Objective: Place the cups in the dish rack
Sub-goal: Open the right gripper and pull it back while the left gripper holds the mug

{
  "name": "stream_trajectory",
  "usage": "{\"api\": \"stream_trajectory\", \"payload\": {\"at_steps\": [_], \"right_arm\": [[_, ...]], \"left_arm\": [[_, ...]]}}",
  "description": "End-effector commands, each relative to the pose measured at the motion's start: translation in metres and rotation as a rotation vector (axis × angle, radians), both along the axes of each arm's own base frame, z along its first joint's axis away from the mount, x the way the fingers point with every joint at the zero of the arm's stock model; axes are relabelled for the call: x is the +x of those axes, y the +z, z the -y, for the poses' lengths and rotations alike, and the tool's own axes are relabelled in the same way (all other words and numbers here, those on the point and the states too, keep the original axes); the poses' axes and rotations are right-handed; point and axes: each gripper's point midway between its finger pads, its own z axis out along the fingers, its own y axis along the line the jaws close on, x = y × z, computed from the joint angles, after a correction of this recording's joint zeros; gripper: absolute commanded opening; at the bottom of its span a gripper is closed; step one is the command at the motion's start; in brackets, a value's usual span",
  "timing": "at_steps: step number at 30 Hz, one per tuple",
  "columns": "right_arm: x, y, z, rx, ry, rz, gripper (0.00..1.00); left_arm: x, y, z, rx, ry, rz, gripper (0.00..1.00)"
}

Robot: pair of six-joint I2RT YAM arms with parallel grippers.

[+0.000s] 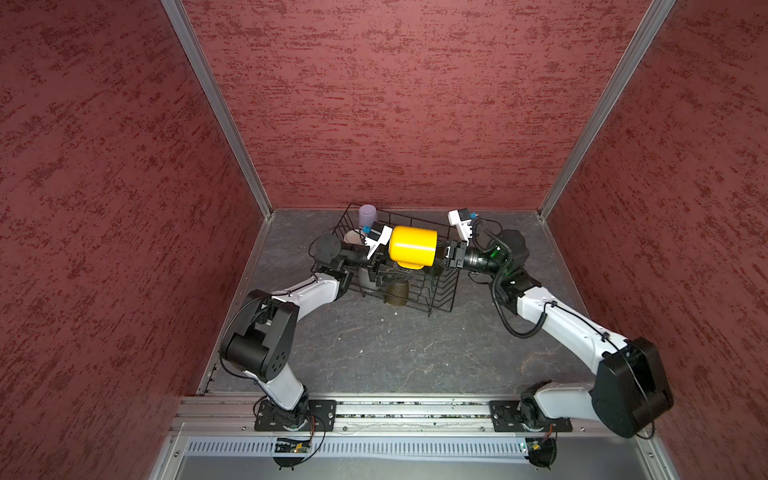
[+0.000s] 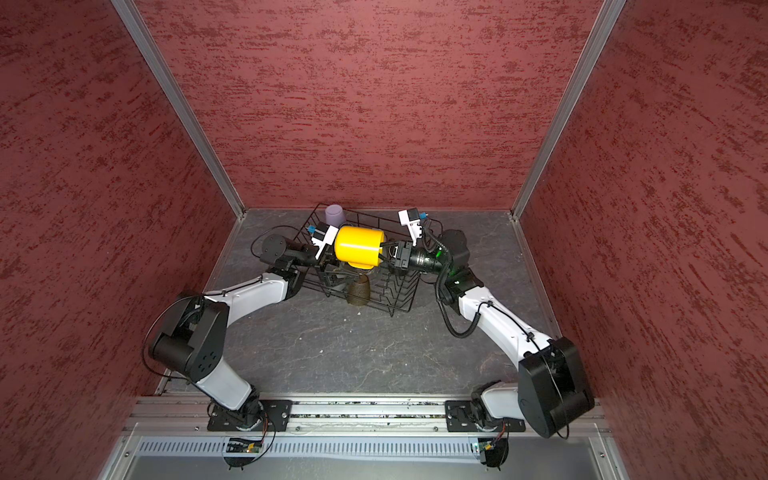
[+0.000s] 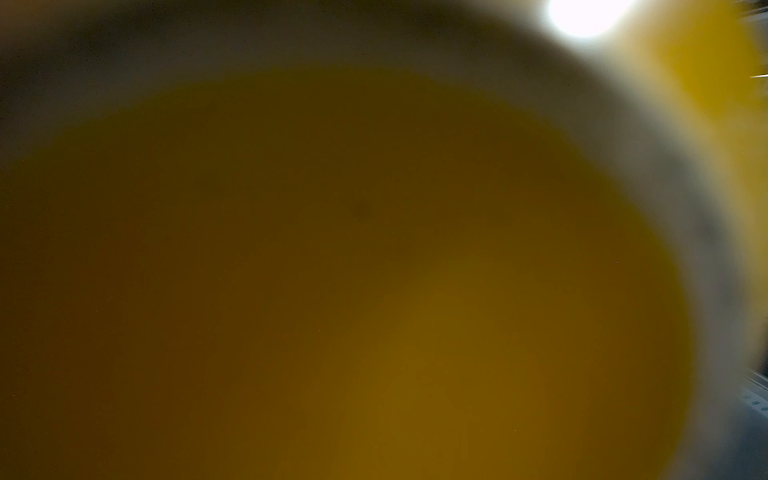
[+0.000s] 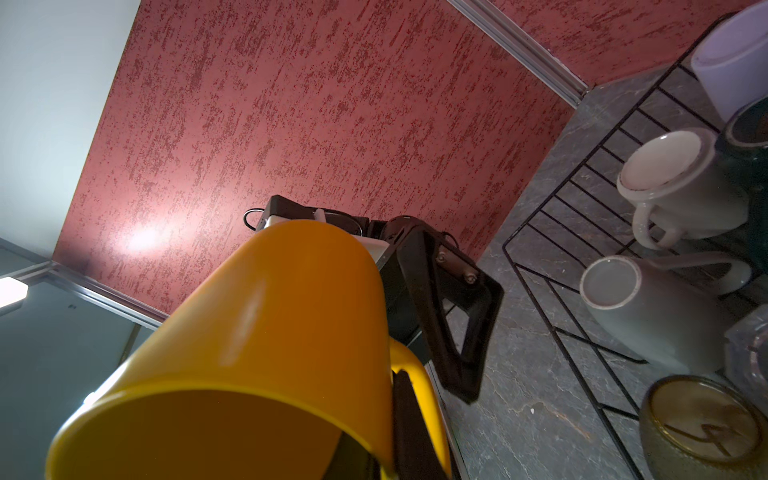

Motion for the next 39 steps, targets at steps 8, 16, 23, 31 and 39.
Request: {"api": "stream_trajectory", "payload": {"at_steps": [8, 16, 23, 31, 39], "right_arm": [[-0.008, 0.033, 0.004, 0.072, -0.003, 0.103, 0.0], [-0.005, 0.027, 0.004, 0.074, -0.018, 0.087, 0.0], [-0.003, 0.022, 0.004, 0.08, -0.019, 0.073, 0.0], [0.002, 0.017, 0.004, 0.069, -0.036, 0.057, 0.01], [0.008, 0.01, 0.009, 0.018, -0.092, 0.053, 0.21]], "left_arm": [[0.012, 0.003, 0.008, 0.006, 0.0, -0.055, 0.4], [0.027, 0.008, 0.007, 0.023, 0.032, -0.151, 0.18], [0.039, 0.015, 0.002, 0.025, 0.078, -0.212, 0.0], [0.05, 0.02, -0.002, 0.062, 0.1, -0.278, 0.0], [0.054, 0.02, -0.015, 0.082, 0.167, -0.278, 0.0]]}}
